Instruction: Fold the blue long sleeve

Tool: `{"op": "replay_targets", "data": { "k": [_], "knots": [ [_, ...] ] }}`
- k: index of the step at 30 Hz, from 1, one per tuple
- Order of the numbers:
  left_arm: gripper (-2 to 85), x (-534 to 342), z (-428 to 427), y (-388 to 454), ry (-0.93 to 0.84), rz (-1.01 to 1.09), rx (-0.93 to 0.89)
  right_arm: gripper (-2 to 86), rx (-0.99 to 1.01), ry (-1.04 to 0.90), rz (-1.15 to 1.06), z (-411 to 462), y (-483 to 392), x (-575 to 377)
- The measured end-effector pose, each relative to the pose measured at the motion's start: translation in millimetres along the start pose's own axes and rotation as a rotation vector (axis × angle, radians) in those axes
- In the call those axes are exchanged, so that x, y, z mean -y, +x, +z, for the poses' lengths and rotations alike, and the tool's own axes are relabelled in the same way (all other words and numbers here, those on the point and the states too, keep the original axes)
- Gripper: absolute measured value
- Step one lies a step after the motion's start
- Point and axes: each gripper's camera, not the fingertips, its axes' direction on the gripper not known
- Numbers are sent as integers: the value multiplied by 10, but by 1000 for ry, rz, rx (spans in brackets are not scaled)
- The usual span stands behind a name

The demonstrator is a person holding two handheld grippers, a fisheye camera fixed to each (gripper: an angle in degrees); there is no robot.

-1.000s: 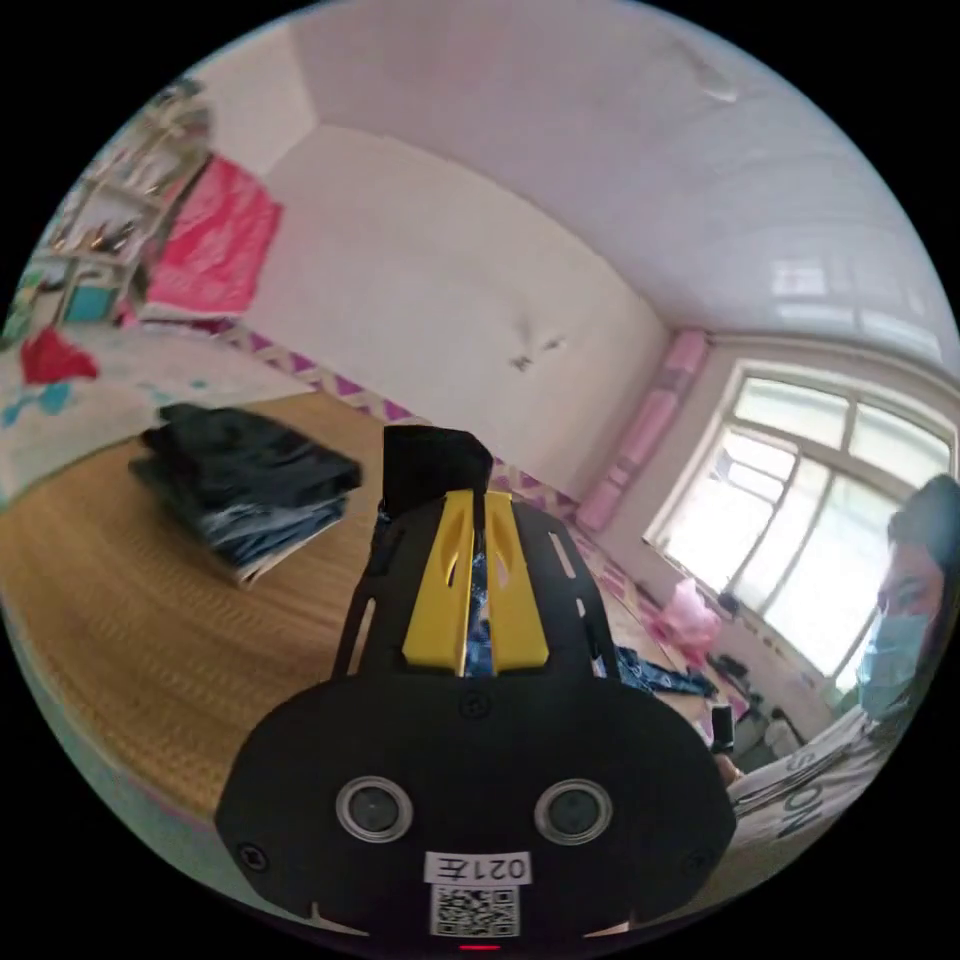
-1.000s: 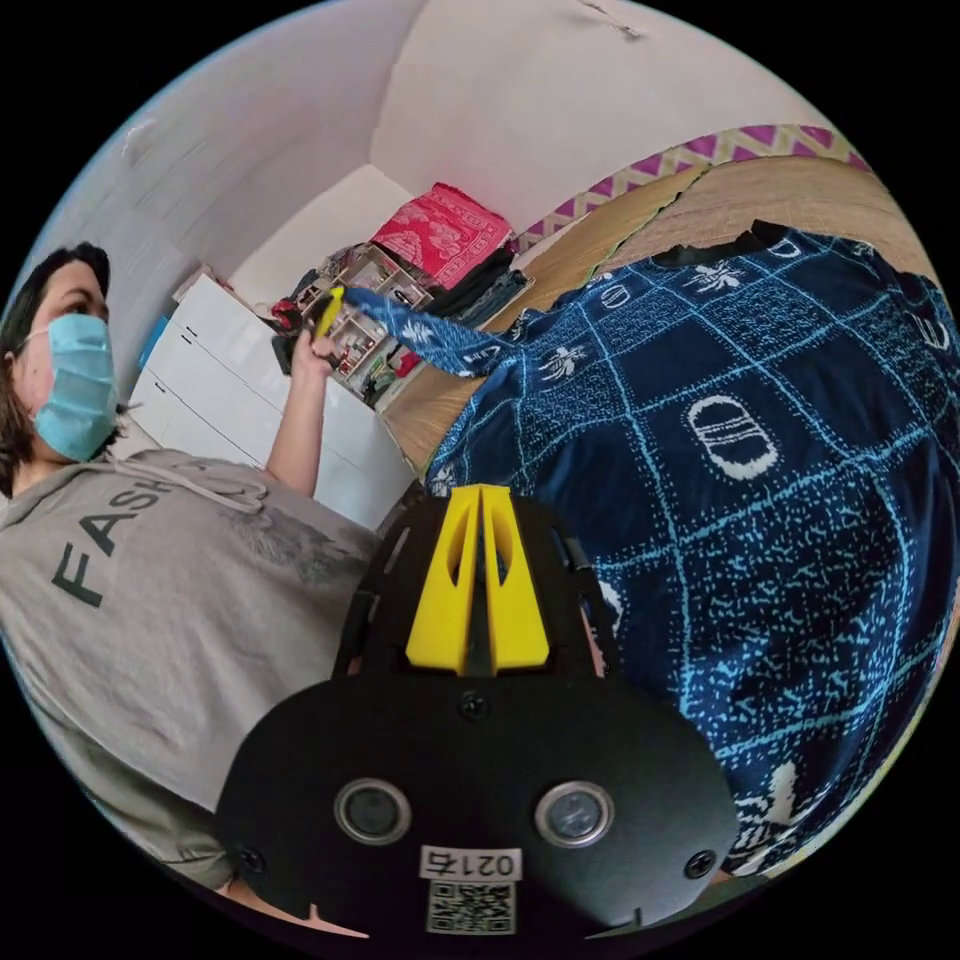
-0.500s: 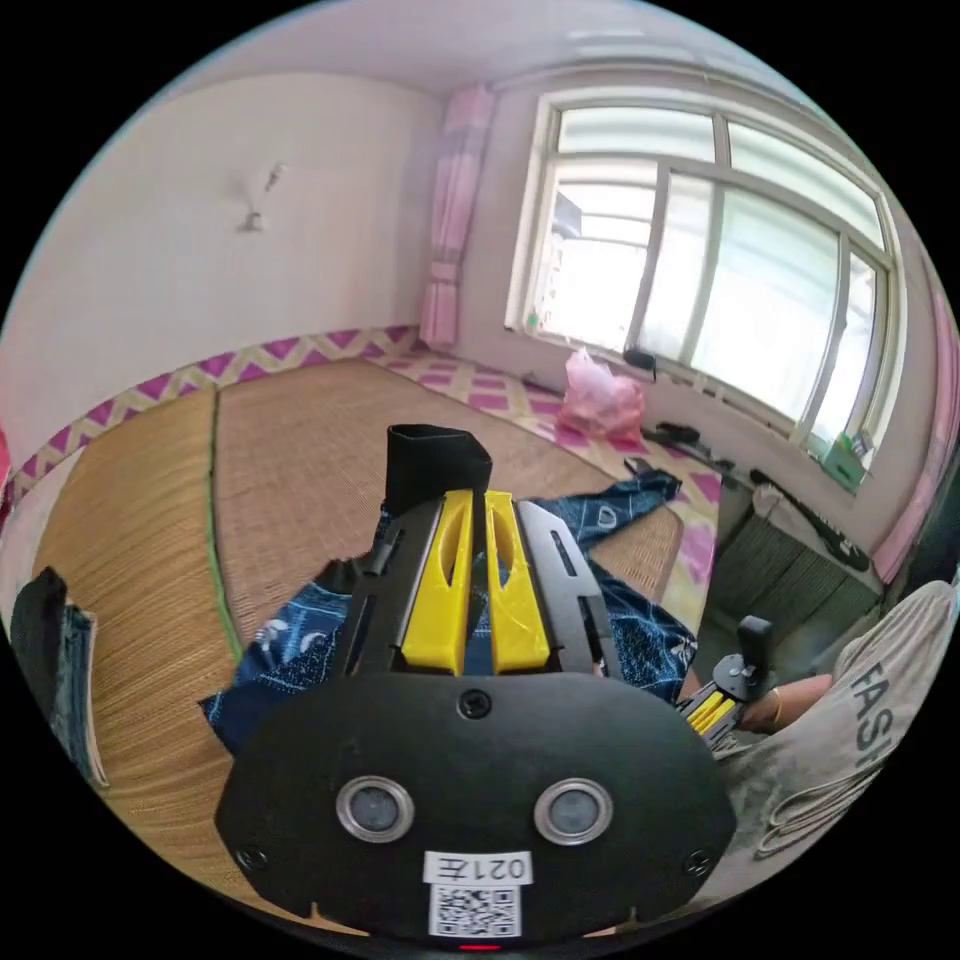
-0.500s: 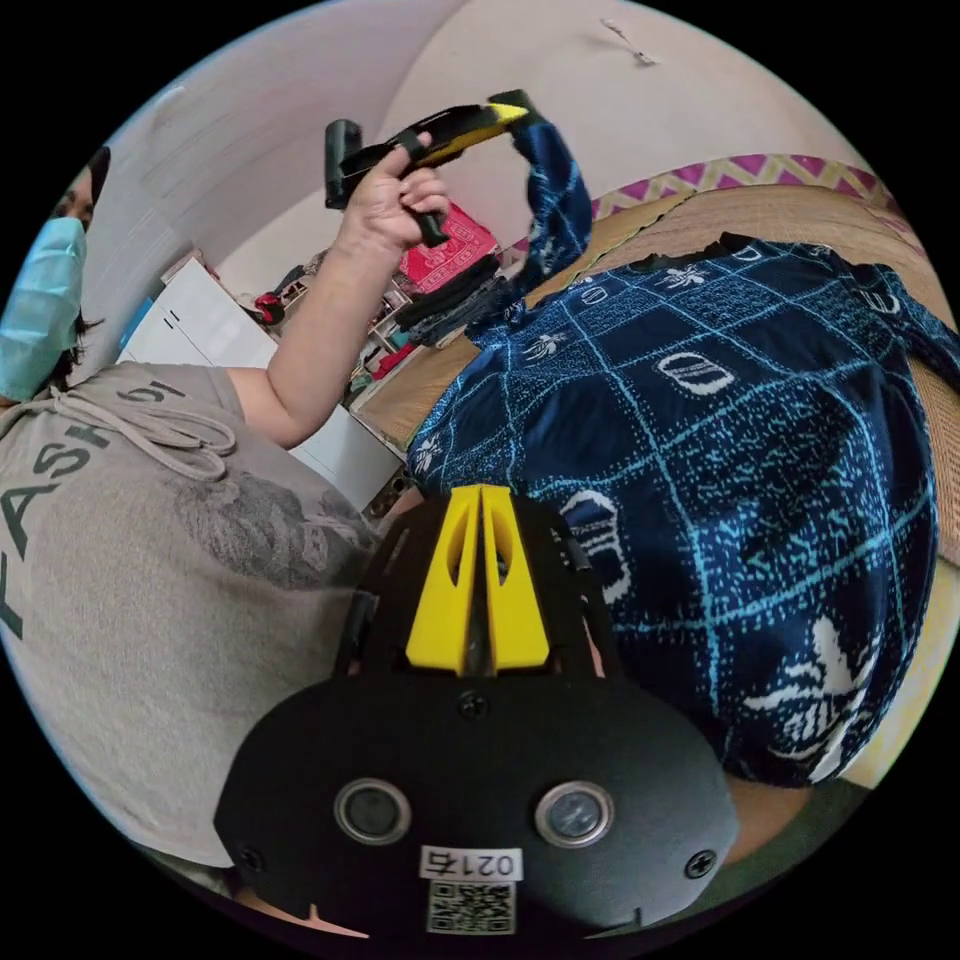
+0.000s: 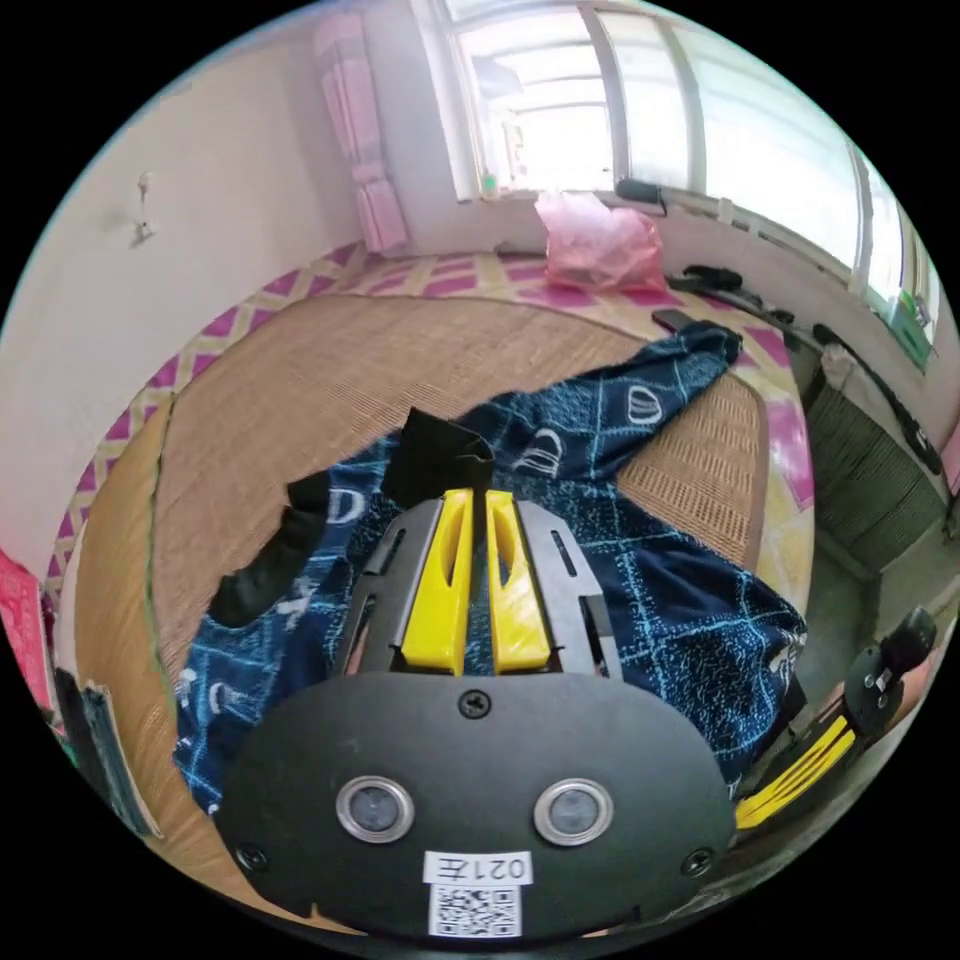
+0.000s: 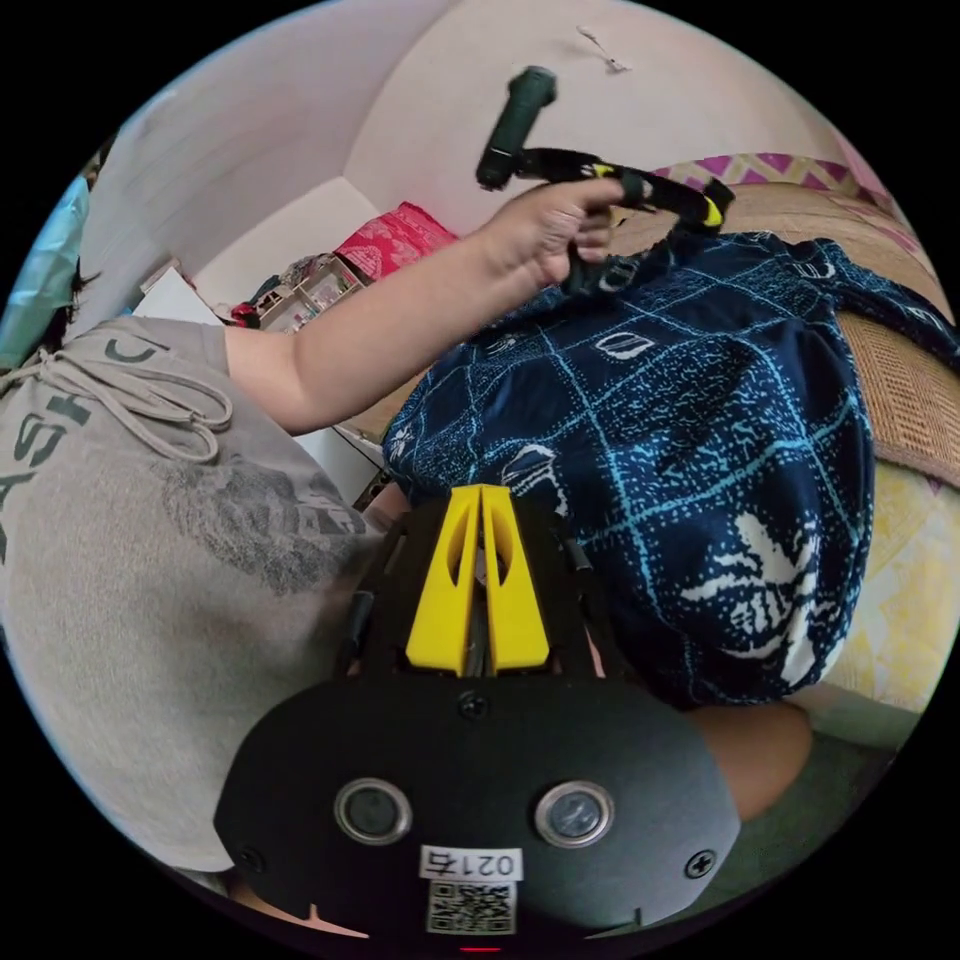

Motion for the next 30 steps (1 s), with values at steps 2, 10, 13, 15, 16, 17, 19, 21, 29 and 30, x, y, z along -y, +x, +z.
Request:
{"op": "replay_targets", "data": {
  "k": [2, 10, 13, 15, 16, 17, 19, 21, 29, 30],
  "knots": [
    [32, 41, 378, -96, -70, -20, -177, -5, -31, 27, 17, -188, 95, -69],
    [111, -267, -196, -833, 76, -109, -418, 47, -442, 366, 264, -2136, 1148, -465],
    [93, -570, -622, -938, 111, -66, -359, 65, -593, 486, 429, -2927, 1783, -603],
    [84, -778, -847, -962, 111, -38, -305, 79, -654, 597, 614, -3454, 2281, -831],
    [81, -928, -987, -984, 109, -26, -278, 82, -658, 625, 662, -3571, 2394, -902],
    [80, -1083, -1116, -1016, 104, -21, -259, 90, -682, 673, 737, -3774, 2582, -1031],
    [77, -1322, -1289, -1088, 101, -32, -241, 103, -722, 725, 840, -4032, 2822, -1191],
    [73, -1551, -1431, -1175, 97, -50, -231, 116, -744, 802, 942, -4311, 3075, -1347],
    [57, -2428, -1810, -1620, 106, -198, -183, 60, -600, 1006, 1054, -4724, 3830, -1514],
    [57, -2477, -1817, -1640, 105, -205, -185, 38, -577, 1029, 1022, -4738, 3842, -1469]
  ]
}}
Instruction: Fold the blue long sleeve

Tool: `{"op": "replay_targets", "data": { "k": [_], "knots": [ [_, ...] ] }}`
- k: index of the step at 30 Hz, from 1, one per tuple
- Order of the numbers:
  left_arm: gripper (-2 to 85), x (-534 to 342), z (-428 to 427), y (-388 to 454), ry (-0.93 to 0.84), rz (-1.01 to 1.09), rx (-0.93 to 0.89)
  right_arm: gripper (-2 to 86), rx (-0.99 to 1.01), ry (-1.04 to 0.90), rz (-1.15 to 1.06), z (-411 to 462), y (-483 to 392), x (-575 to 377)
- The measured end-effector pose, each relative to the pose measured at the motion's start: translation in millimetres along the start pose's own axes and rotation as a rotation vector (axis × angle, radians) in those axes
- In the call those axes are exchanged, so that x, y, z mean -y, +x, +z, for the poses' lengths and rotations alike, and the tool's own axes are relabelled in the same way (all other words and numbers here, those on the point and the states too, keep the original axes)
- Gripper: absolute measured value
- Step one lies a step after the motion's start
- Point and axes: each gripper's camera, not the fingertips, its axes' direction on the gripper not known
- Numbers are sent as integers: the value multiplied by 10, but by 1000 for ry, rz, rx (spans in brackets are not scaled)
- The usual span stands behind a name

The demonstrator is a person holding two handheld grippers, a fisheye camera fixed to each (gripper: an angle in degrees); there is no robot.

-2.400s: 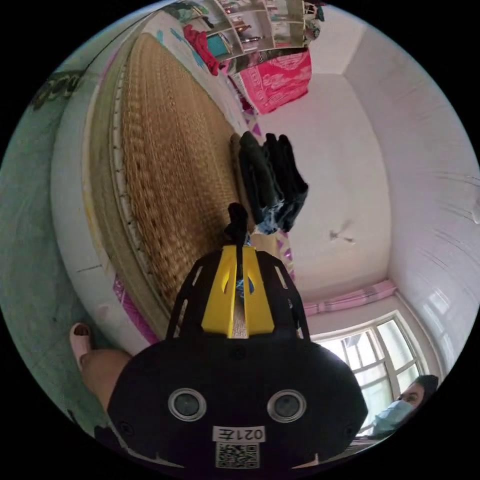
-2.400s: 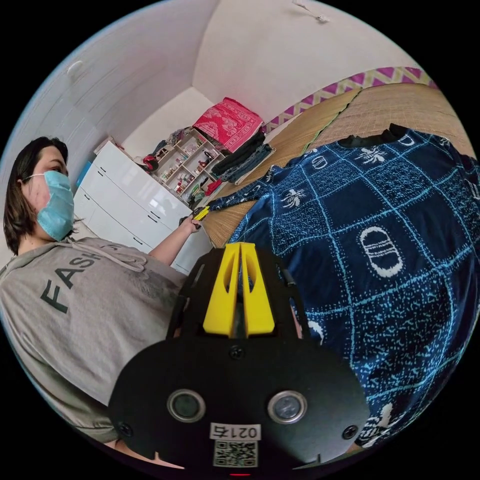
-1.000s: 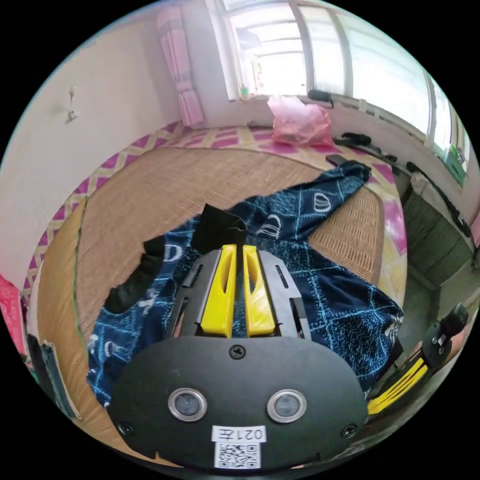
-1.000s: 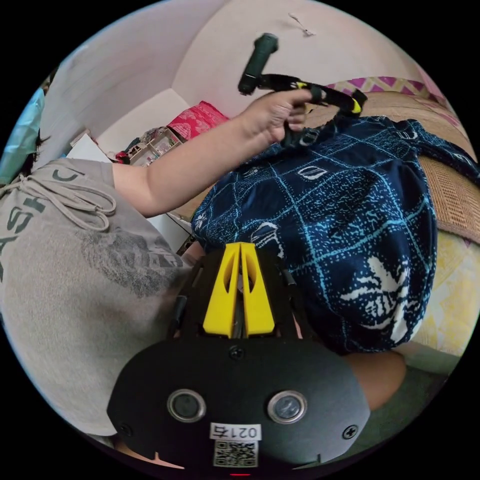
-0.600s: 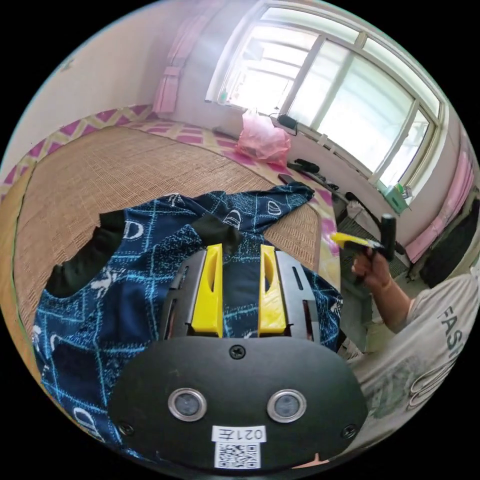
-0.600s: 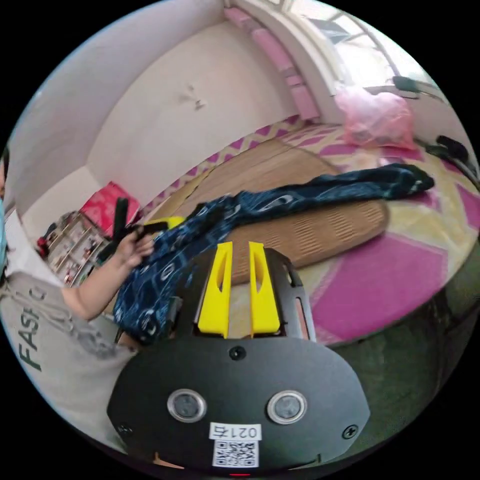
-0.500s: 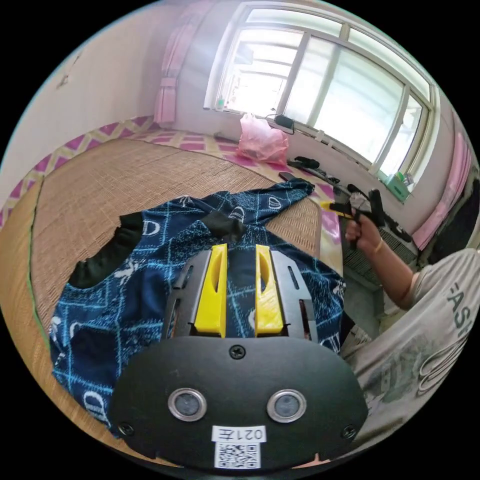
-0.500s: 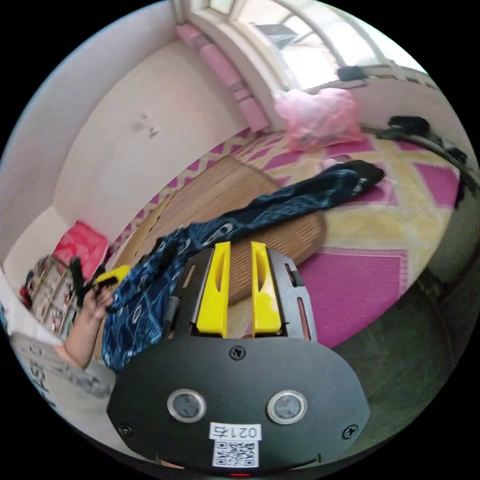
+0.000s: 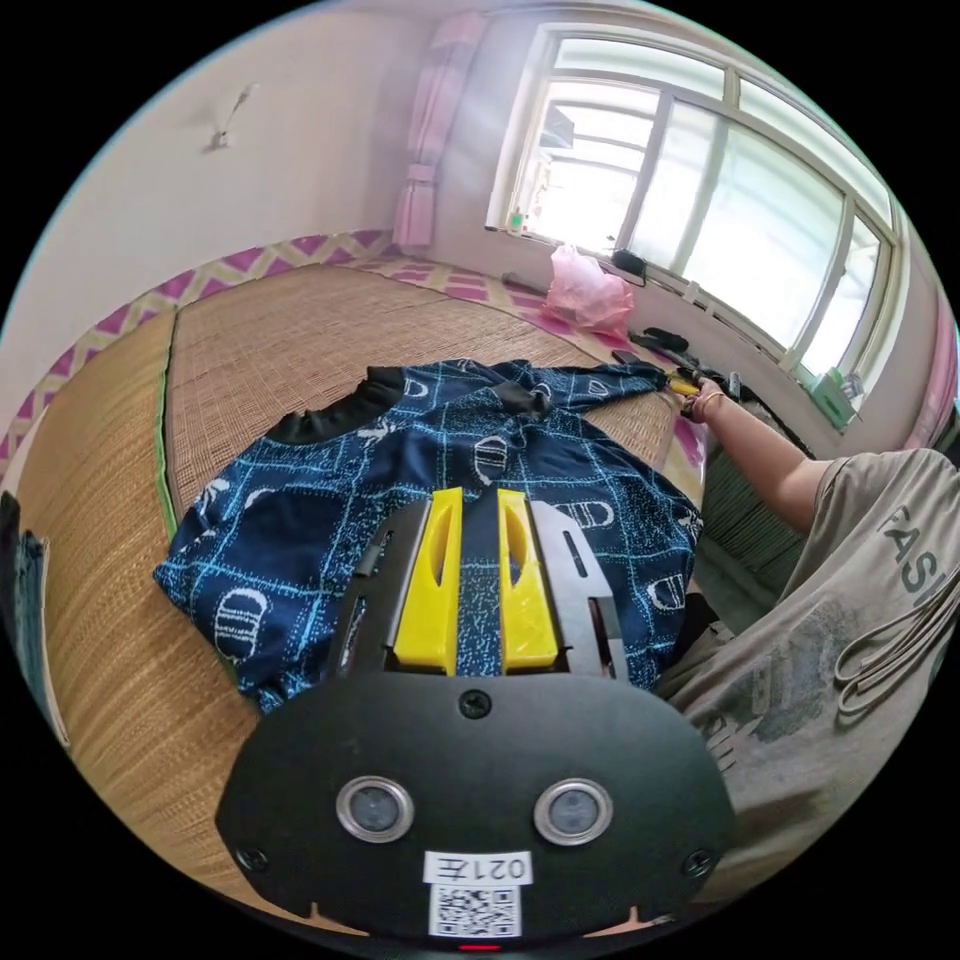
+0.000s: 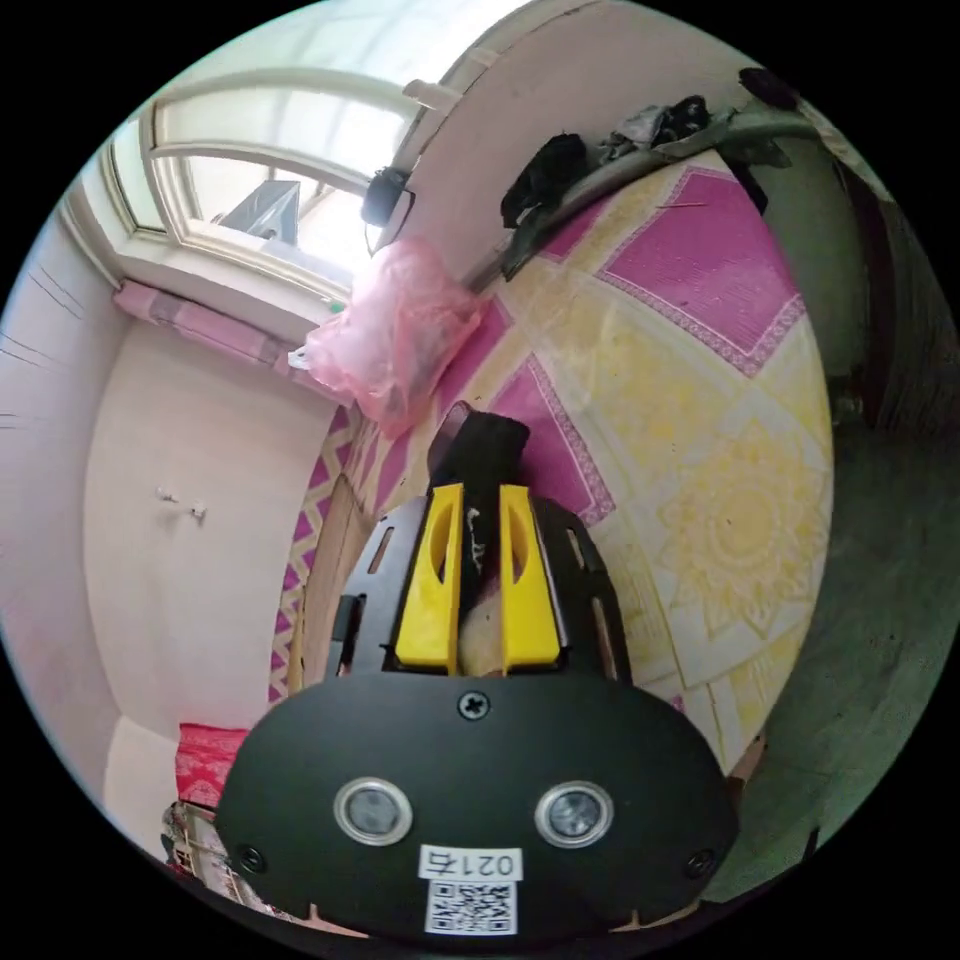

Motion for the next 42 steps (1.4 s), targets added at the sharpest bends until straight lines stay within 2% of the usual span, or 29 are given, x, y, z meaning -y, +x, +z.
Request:
{"op": "replay_targets", "data": {
  "k": [2, 4, 6, 10, 15, 21, 26, 29, 35, 40, 42],
  "knots": [
    [54, -187, -72, -89, -1, -23, 8, 19, -29, 42, -40, -83, -217, -32],
    [51, -323, -127, -126, -2, -25, 12, 12, -56, 81, -195, -181, -706, -138],
    [48, -451, -183, -148, -2, -21, 32, 6, -71, 89, -456, -242, -1573, -426],
    [42, -747, -297, -252, 8, -38, 11, 4, 6, 56, -819, -247, -3014, -1176],
    [40, -1150, -473, -408, 43, -83, -24, 1, 129, -16, -1291, -106, -5035, -2991],
    [35, -1789, -758, -565, 88, -129, -62, 0, 346, -196, -1578, 388, -6315, -5328],
    [33, -2455, -1086, -709, 106, -174, -57, -1, 420, -417, -1727, 1107, -6579, -7257],
    [30, -2835, -1292, -819, 109, -207, -49, -1, 345, -483, -1811, 1579, -6584, -8155],
    [12, -3534, -1709, -984, 158, -277, 7, 0, 419, -557, -1724, 1872, -6832, -8757],
    [1, -3824, -1757, -1061, 188, -316, -19, 6, 267, -708, -1800, 2582, -6619, -9695],
    [-1, -3892, -1766, -1047, 195, -320, -27, 15, 297, -792, -1692, 2774, -6494, -9666]
  ]
}}
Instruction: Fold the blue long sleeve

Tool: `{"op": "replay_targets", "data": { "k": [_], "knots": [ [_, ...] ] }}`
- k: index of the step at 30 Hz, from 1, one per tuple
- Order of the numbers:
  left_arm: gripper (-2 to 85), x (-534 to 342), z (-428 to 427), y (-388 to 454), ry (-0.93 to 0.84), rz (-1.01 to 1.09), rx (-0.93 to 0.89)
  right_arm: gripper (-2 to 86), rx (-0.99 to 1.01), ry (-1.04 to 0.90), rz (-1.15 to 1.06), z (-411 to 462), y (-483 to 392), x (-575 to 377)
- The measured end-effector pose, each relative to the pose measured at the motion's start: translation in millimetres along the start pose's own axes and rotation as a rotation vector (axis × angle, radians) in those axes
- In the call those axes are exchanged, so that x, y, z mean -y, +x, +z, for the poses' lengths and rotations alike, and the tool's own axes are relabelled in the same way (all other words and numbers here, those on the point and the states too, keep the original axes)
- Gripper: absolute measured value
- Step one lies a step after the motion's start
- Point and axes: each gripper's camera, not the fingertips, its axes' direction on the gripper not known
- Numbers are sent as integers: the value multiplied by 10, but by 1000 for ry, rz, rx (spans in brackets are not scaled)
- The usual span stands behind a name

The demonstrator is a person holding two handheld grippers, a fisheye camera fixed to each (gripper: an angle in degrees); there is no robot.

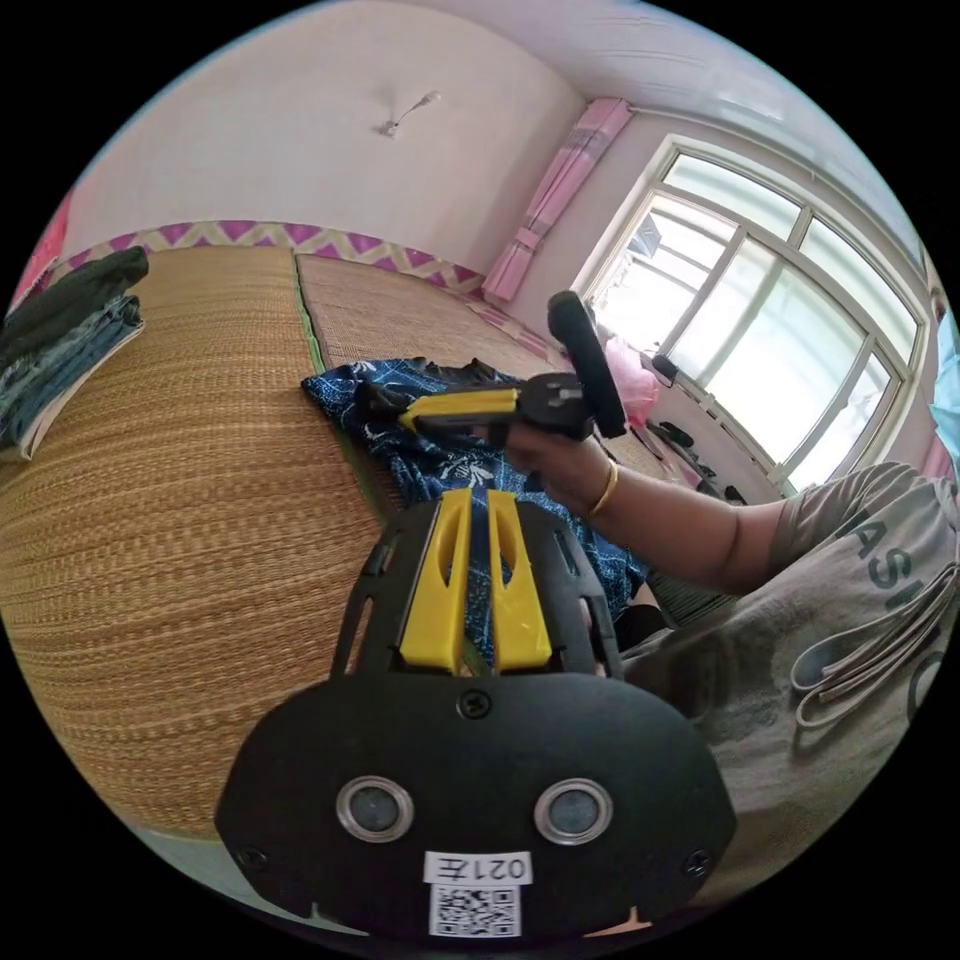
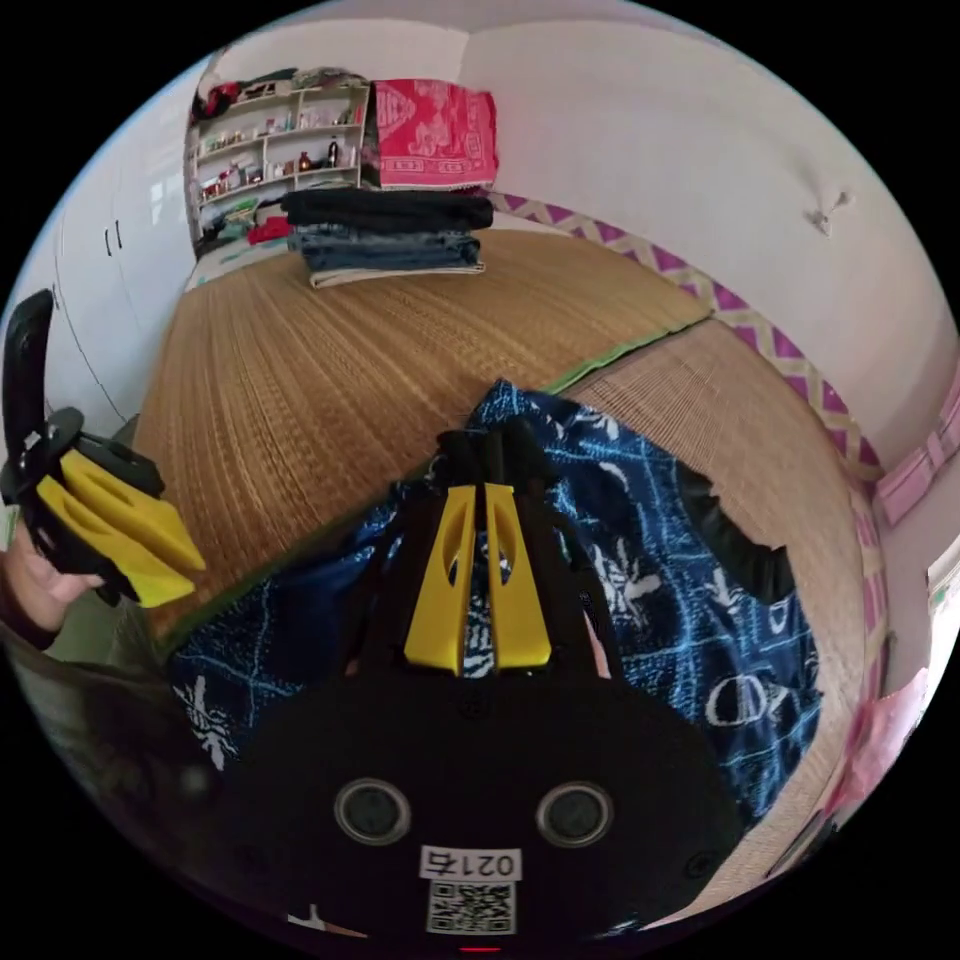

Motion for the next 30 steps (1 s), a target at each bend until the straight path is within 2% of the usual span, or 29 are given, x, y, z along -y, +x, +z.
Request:
{"op": "replay_targets", "data": {
  "k": [3, 6, 7, 9, 12, 17, 19, 21, 25, 30],
  "knots": [
    [-2, -104, -32, 30, 3, 7, 10, 45, 155, 41, 47, -175, 251, -113],
    [-3, -178, 3, 45, -2, 9, 1, 81, 295, -44, 39, -268, 507, -286],
    [-3, -201, 36, 53, -6, 9, -6, 81, 263, -33, 57, -335, 577, -362],
    [-4, -232, 86, 76, -9, 8, -21, 66, 49, 27, 150, -644, 949, -727],
    [-4, -289, 164, 167, -6, 11, -32, 20, -188, 5, 280, -815, 1561, -1215],
    [-5, -377, 381, 367, -18, 17, -52, -4, -298, -228, 387, -255, 2434, -1844],
    [-5, -401, 445, 430, -25, 17, -55, -5, -241, -162, 418, -280, 2576, -1990],
    [-5, -429, 495, 498, -30, 20, -44, -3, -323, -83, 470, -492, 2624, -2029],
    [-3, -345, 714, 652, -40, 57, -30, 8, -252, 46, 356, -760, 2651, -1965],
    [43, 392, 1287, 875, -99, 212, -52, 66, -238, -205, -29, -253, 2779, -1728]
  ]
}}
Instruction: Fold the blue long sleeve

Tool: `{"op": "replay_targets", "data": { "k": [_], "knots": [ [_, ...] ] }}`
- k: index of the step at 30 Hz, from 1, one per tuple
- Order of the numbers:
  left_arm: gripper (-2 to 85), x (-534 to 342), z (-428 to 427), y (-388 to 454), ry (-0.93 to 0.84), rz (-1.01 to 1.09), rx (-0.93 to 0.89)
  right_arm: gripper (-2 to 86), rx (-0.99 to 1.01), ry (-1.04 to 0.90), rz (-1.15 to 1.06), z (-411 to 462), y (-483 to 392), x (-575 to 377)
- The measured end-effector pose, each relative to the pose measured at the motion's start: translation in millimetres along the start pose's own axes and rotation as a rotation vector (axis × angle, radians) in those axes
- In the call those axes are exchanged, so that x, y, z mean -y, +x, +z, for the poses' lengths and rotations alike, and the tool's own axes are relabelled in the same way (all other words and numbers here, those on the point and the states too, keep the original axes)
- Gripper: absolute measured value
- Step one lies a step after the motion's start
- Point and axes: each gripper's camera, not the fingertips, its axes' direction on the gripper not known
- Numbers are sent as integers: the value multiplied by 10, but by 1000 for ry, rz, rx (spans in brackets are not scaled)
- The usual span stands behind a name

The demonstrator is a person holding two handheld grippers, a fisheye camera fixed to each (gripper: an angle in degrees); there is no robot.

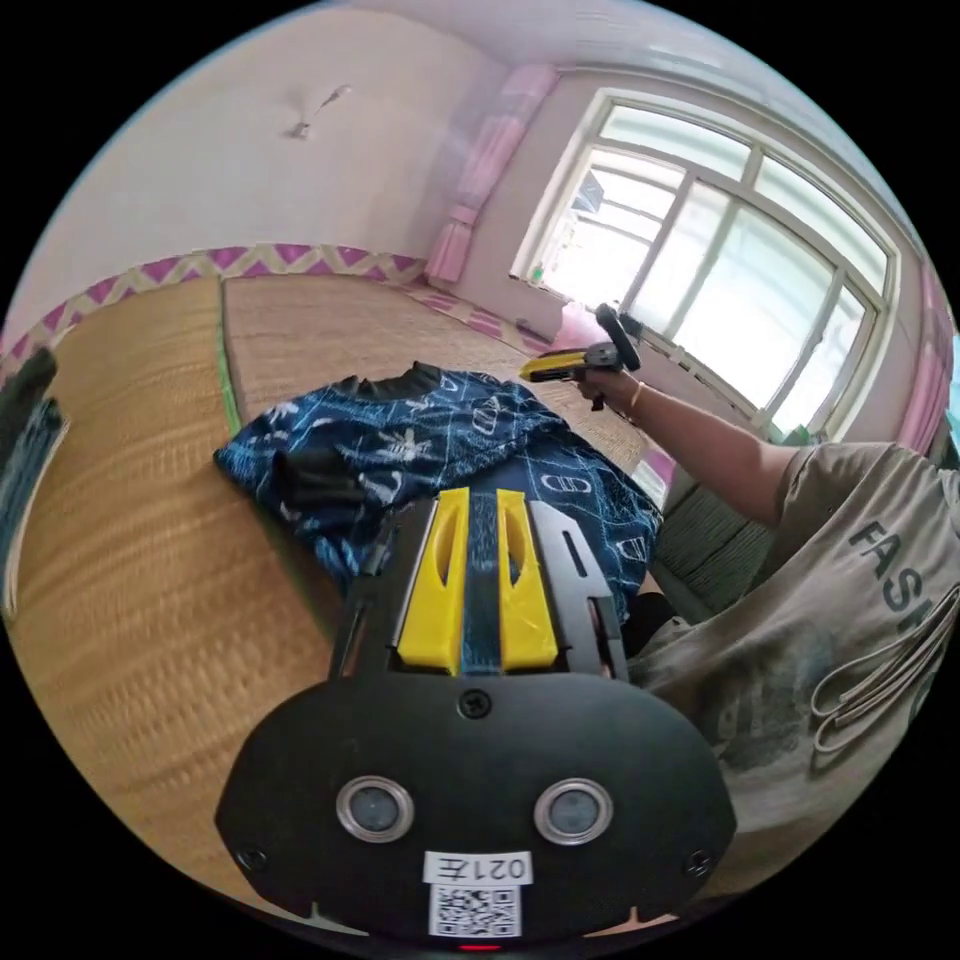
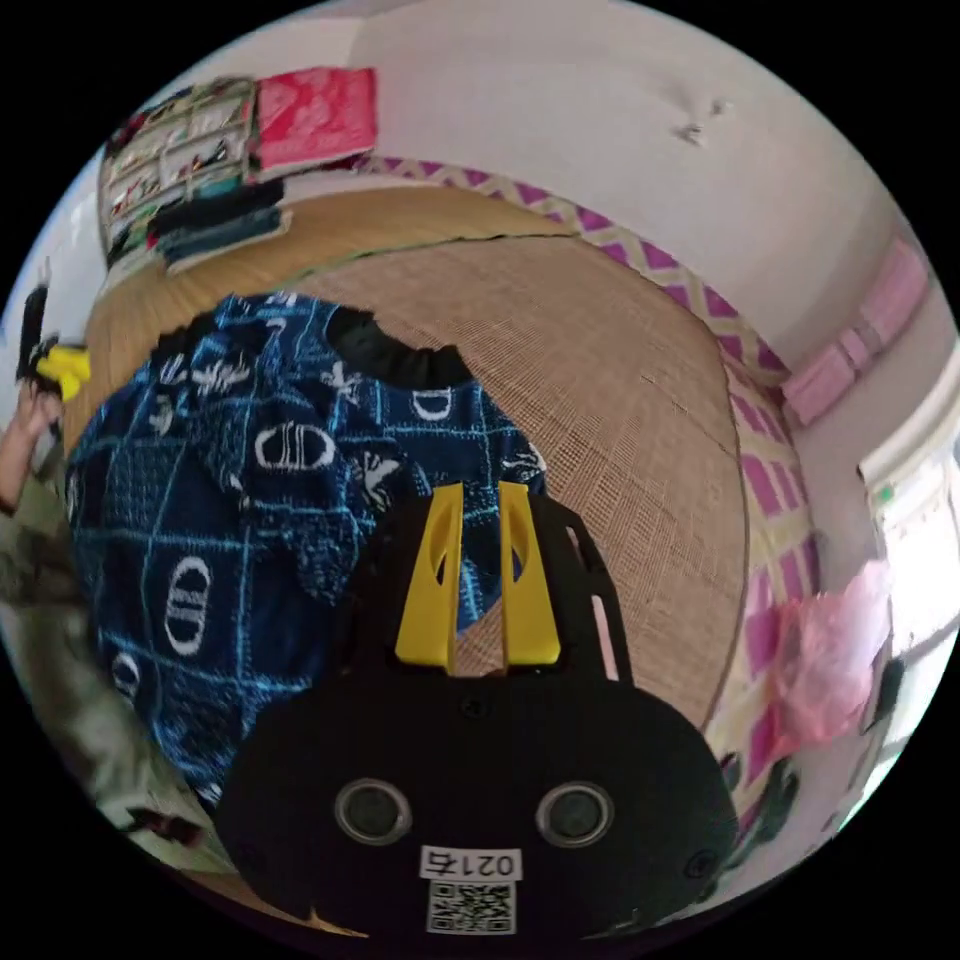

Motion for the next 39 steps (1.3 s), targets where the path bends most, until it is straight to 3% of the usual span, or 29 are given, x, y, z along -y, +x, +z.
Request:
{"op": "replay_targets", "data": {
  "k": [5, 11, 17, 21, 24, 25, 27, 30, 32, 34, 36, 39],
  "knots": [
    [68, 876, 933, -306, -212, 98, 13, 69, 115, -81, -169, 276, 60, 183],
    [68, 883, 1881, -905, -434, -18, -26, 0, 234, -130, -165, 564, 214, 155],
    [30, 697, 1955, -1039, -376, -113, -63, -9, 308, 46, 0, 472, 534, -173],
    [14, 668, 2019, -1066, -367, -134, -84, -9, 342, -86, 58, 907, 469, -302],
    [5, 591, 2001, -1104, -349, -163, -109, -9, 374, -70, 123, 820, 576, -459],
    [1, 556, 1974, -1110, -347, -166, -108, -9, 347, -81, 138, 791, 600, -501],
    [-5, 500, 1925, -1121, -346, -175, -113, -9, 106, -219, 210, 771, 707, -730],
    [-9, 489, 1747, -1023, -312, -177, -123, -10, 246, -127, 120, 407, 577, -906],
    [-9, 600, 1419, -810, -120, -119, -180, -10, 311, -9, 21, 73, 300, -886],
    [-9, 739, 1363, -682, -46, -80, -232, -10, 339, 51, -69, -149, -27, -819],
    [-9, 879, 1593, -620, -114, -77, -201, -10, 311, 9, -154, -168, -436, -745],
    [-10, 791, 2261, -729, -419, -116, -34, -10, 227, -150, -191, 150, -698, -931]
  ]
}}
